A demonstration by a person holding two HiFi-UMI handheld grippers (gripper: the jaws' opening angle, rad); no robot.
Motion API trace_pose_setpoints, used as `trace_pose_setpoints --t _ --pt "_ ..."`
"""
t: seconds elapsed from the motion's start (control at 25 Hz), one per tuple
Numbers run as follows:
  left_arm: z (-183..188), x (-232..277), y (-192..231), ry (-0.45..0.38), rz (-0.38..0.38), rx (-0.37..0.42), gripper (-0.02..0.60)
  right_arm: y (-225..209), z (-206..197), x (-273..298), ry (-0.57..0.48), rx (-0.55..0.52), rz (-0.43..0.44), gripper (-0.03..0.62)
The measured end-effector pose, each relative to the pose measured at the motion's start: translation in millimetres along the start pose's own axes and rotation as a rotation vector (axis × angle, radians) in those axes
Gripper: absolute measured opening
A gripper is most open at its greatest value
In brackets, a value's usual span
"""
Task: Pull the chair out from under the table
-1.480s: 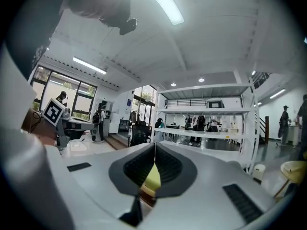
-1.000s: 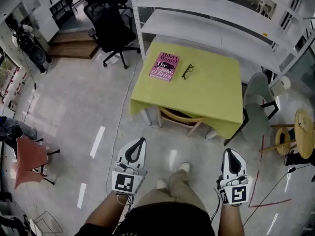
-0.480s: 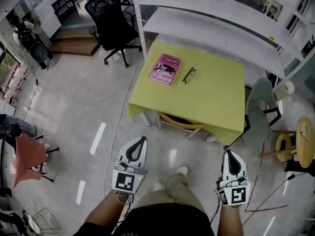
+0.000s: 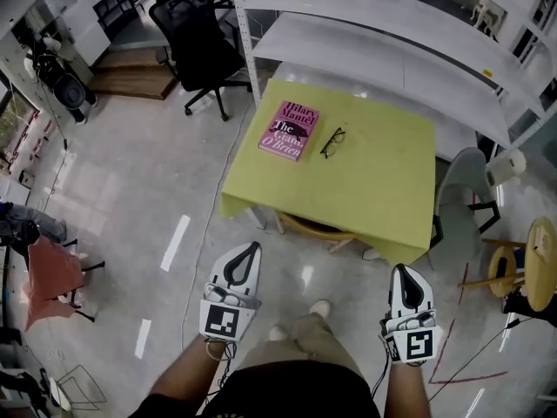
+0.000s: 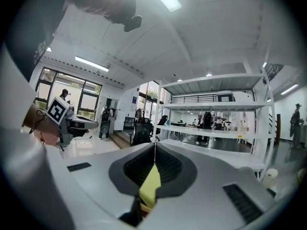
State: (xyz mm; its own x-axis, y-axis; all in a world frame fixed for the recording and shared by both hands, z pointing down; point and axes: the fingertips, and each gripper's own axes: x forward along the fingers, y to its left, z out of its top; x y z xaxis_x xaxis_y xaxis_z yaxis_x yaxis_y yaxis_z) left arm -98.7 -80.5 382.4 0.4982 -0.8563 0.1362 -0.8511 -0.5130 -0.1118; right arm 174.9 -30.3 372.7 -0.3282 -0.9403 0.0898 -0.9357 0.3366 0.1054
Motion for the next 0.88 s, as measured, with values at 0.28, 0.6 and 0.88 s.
trace_pose_setpoints --t 0.28,0.6,0.88 --pt "4 28 -4 0.019 0.02 0.012 0.009 -24 -1 27 -0.01 -0.005 0.04 0.011" --pt "-6 47 -8 0.037 0.072 -0.016 0.009 -39 -9 55 -0.016 -0.019 0.108 0.011" --pt "-16 58 -10 0.067 0.055 -0.016 0.009 -44 -22 69 0.017 -0.004 0.134 0.011"
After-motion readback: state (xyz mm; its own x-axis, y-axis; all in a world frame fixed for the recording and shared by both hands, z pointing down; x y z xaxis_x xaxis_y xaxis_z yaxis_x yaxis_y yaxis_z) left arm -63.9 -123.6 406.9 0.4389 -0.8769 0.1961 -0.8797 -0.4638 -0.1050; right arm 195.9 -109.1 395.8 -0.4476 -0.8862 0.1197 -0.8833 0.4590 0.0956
